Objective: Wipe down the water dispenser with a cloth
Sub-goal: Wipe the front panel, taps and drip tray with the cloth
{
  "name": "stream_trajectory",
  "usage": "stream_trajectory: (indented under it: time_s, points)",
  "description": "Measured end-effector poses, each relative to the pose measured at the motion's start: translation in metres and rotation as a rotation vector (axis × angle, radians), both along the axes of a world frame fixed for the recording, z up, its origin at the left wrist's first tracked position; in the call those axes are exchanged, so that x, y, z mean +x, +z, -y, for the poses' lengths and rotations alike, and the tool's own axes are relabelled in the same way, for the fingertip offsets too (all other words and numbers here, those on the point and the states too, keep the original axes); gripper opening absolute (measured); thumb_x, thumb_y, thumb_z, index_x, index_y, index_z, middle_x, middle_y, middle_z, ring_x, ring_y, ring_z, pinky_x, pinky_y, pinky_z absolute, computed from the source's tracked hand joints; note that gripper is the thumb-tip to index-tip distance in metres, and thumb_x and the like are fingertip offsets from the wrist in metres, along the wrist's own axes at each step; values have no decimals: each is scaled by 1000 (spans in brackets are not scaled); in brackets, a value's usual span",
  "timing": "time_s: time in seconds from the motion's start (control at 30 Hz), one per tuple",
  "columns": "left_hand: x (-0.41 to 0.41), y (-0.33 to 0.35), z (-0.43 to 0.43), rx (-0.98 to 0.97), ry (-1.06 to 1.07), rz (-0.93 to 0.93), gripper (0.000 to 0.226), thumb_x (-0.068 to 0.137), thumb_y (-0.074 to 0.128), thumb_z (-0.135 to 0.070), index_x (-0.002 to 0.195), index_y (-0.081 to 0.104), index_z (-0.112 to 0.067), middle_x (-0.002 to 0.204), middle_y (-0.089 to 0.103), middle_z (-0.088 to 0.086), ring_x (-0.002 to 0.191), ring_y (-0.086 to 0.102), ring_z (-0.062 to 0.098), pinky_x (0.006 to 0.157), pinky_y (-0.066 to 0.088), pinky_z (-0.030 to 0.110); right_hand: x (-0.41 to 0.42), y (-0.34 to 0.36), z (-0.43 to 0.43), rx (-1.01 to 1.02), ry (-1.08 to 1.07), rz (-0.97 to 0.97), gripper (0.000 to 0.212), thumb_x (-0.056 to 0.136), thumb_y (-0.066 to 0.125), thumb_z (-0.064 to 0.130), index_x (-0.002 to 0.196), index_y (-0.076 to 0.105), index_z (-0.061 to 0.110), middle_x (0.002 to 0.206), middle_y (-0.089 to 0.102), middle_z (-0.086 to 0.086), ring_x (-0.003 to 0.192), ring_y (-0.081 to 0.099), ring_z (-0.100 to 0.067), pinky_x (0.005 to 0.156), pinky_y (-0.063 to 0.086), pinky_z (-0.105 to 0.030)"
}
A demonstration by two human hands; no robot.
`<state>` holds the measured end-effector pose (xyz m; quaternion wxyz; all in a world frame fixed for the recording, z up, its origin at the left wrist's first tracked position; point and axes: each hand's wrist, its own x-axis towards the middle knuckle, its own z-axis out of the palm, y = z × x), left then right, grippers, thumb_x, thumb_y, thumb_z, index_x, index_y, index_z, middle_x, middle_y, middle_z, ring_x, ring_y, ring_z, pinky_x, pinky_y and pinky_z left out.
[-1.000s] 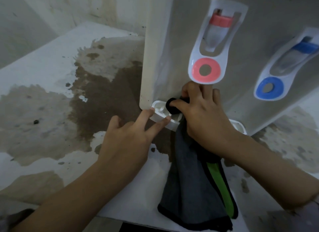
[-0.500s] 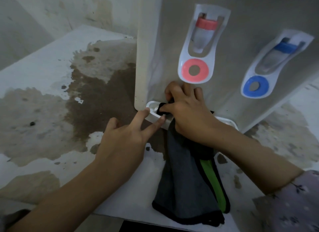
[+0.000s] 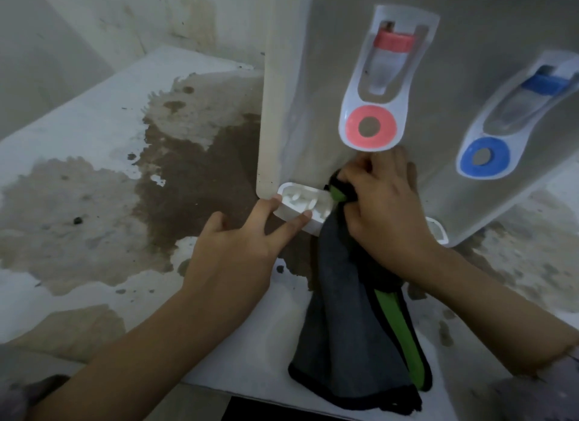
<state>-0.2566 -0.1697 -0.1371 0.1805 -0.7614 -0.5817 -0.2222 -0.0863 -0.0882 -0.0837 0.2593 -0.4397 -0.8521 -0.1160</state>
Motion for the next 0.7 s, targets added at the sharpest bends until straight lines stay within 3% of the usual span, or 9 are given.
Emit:
stream_trajectory:
  time_s: [0.13, 0.3, 0.4, 0.5, 0.6, 0.7]
  points:
    - [1, 1, -1, 4, -19, 39, 58, 75, 41, -5, 128, 55, -22, 124, 57, 16, 46, 57, 23, 59, 40, 35, 1, 1, 2, -8, 23, -34, 29, 63, 51, 1, 87, 66, 8, 97, 50, -16, 92, 34, -28, 77, 30, -36]
    - [1, 0, 0, -11, -2, 57, 61, 69, 49, -2, 125, 59, -24, 126, 57, 14, 47, 57, 23, 60, 42, 35, -7, -2, -4, 59, 102, 201, 37, 63, 57, 5, 92, 73, 20, 100, 52, -12, 89, 34, -28, 71, 18, -31]
    - [2, -1, -1, -19, -1, 44, 63, 70, 43, 0, 126, 57, -25, 128, 56, 14, 50, 59, 23, 60, 40, 34, -13, 0, -4, 24, 106, 315, 31, 61, 53, 10, 83, 74, 18, 100, 54, -12, 87, 32, -27, 69, 18, -33]
    - [4, -2, -1, 5, 3, 6, 61, 74, 37, 0, 127, 56, -24, 127, 57, 14, 46, 57, 22, 60, 41, 33, -18, 7, -2, -25, 134, 388, 35, 62, 41, 13, 76, 73, 16, 98, 51, -10, 88, 30, -26, 68, 9, -29]
    - [2, -2, -1, 12, 0, 2, 61, 79, 25, -2, 127, 55, -23, 127, 57, 15, 48, 58, 23, 61, 40, 34, -17, 11, -3, -134, 201, 331, 38, 61, 44, 14, 85, 73, 20, 94, 41, -5, 88, 27, -23, 66, 4, -27]
    - [-1, -3, -2, -13, 12, -13, 63, 81, 13, -2, 131, 43, -24, 130, 54, 16, 53, 60, 23, 60, 36, 33, -17, 6, -2, -154, 214, 243, 36, 59, 46, 13, 84, 72, 20, 92, 46, -8, 86, 28, -22, 63, 5, -27]
